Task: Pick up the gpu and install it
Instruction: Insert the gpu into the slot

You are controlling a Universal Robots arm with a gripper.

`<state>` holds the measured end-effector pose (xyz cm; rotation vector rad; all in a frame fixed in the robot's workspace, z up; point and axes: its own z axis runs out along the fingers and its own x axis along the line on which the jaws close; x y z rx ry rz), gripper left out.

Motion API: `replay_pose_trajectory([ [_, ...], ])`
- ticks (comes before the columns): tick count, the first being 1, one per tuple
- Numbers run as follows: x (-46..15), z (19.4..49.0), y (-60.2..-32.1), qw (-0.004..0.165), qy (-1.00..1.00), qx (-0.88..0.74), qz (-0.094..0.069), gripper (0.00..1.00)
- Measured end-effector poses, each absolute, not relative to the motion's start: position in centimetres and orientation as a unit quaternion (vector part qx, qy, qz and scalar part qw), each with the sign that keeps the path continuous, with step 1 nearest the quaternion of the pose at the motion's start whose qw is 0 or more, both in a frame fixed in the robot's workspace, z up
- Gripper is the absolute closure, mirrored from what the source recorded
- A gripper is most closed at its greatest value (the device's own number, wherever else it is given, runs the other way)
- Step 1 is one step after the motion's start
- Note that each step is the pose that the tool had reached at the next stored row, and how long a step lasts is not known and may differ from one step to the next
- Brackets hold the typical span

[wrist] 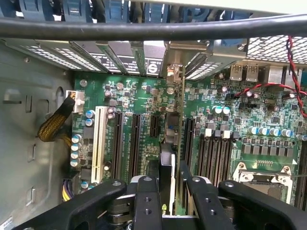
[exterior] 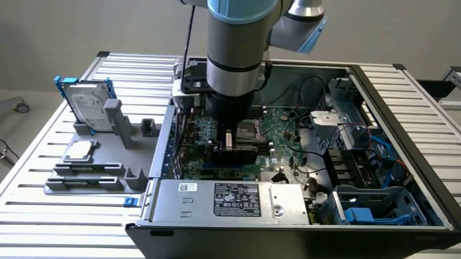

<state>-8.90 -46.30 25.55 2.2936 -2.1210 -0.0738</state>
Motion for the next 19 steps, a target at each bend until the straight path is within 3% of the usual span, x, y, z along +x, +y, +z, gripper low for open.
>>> replay_pose_trajectory([
  [19,-8.91,25.07,-46.49,0.003,-0.678,0.735,-0.029,0.73],
])
